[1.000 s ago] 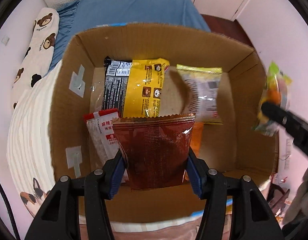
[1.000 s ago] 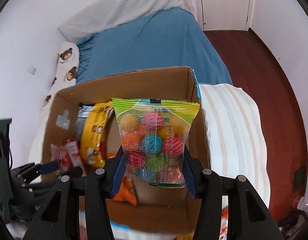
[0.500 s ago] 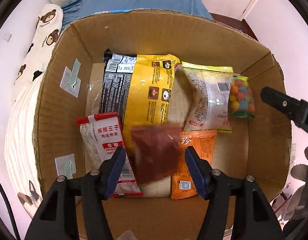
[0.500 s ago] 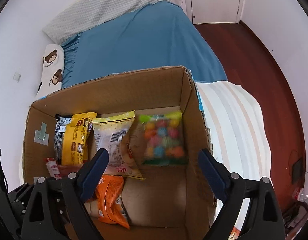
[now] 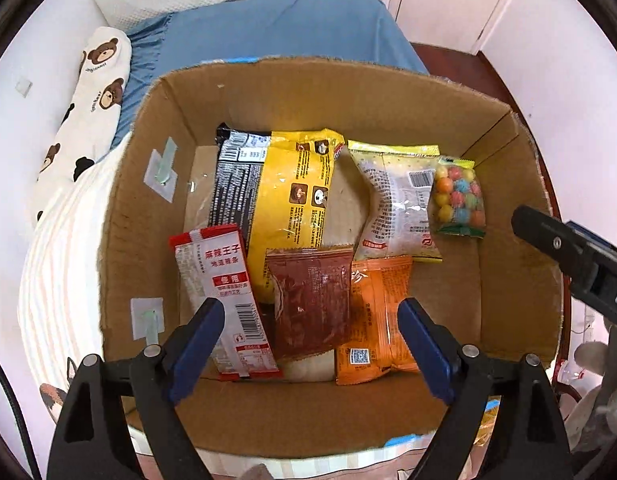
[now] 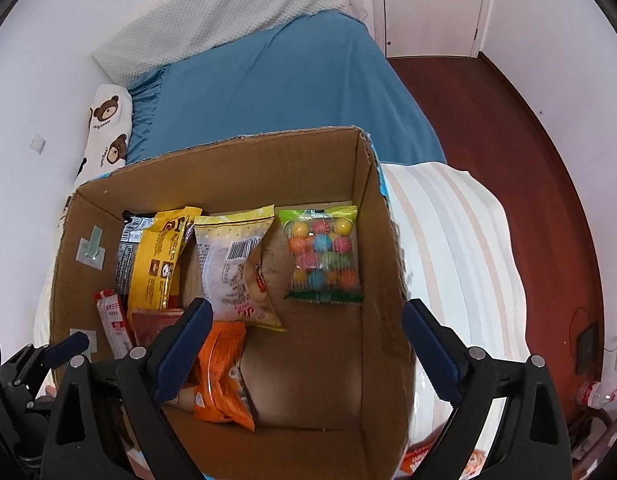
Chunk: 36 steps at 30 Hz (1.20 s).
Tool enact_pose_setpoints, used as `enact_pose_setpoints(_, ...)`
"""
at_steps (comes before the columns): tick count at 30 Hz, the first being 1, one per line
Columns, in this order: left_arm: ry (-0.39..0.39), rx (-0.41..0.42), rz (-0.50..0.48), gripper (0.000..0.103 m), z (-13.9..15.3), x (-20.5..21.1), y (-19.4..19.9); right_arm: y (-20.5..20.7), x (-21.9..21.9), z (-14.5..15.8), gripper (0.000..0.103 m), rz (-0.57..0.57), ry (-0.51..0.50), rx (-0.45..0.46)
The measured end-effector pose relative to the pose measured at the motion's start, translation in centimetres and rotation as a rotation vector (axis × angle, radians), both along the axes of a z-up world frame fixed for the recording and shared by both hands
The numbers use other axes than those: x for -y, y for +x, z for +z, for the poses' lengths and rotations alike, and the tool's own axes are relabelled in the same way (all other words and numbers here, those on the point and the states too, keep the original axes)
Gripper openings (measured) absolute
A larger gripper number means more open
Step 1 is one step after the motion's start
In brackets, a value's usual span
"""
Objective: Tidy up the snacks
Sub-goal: 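Withdraw both tools from the box toward the remaining snacks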
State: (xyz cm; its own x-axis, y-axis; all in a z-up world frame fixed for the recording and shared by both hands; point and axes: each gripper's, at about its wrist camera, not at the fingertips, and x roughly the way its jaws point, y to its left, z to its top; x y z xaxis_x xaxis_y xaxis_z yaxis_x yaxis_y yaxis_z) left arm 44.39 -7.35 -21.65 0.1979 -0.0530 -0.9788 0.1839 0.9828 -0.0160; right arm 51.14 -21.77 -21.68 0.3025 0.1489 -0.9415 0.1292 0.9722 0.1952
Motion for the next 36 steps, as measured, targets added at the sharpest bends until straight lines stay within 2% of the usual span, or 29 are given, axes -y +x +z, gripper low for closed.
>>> enact_pose_setpoints(10,-0.023,0.143,0.064,0.089,5.2,-2.5,-3.8,-5.0,-0.8,3.9,0.098,0.033,-0.035,0.100)
enact_pose_setpoints(19,-0.013,0.288,0.053,0.089,9.9,-3.6,-9.1,-11.1,-2.8,8.5,0.098,0.076,-0.030,0.209)
enact_pose_setpoints(32,-0.045,0.375,0.036,0.089,13.7,-4.4,-16.2,-19.0,-3.8,12.9,0.098,0.047,0.005,0.316)
enact_pose_setpoints(36,-0.061,0.350,0.046,0.089,13.2,-4.9,-17.6,-20.9,-3.3,12.8,0.098,0.045,0.054,0.302)
